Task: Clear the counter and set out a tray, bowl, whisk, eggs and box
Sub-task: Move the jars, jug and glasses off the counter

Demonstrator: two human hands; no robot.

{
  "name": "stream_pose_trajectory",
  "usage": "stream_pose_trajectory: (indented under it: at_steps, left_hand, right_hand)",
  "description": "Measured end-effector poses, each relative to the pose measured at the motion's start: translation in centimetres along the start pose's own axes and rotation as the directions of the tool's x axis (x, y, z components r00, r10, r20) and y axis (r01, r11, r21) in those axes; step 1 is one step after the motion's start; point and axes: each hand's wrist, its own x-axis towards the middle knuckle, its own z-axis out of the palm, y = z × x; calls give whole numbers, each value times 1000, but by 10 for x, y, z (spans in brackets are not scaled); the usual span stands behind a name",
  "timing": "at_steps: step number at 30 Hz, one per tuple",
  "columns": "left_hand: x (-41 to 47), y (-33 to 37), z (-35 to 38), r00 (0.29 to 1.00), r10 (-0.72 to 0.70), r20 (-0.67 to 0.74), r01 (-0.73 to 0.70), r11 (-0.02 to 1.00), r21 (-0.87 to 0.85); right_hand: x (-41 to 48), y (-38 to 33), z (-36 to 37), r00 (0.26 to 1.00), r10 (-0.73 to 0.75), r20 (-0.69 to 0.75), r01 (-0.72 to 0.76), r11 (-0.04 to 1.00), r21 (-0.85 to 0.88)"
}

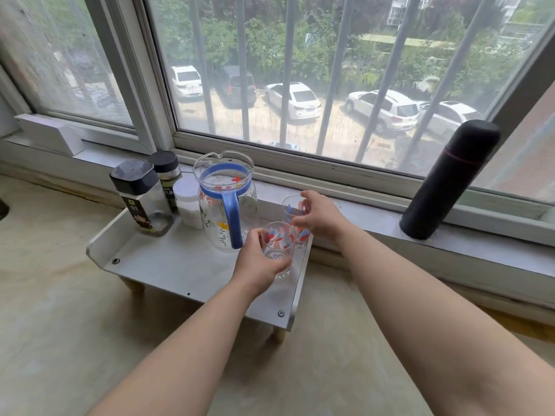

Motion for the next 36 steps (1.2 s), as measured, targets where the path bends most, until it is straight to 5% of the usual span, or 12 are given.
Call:
stream_pose_trajectory:
  at_steps: [21, 30, 36]
  left_hand:
    - [12, -1, 12, 999, 27, -41, -25, 998, 52]
    - [5, -1, 20, 984, -179, -5, 179, 981, 71]
    - [-15, 11, 18, 982, -187, -25, 188, 982, 29]
  right_hand:
    - [-4, 15, -2, 1000, -2, 14, 2, 1000, -14]
    - [-30, 16, -9, 996, 67, -56, -67, 998, 2]
    - [-61, 19, -23, 986, 105, -130, -102, 994, 30]
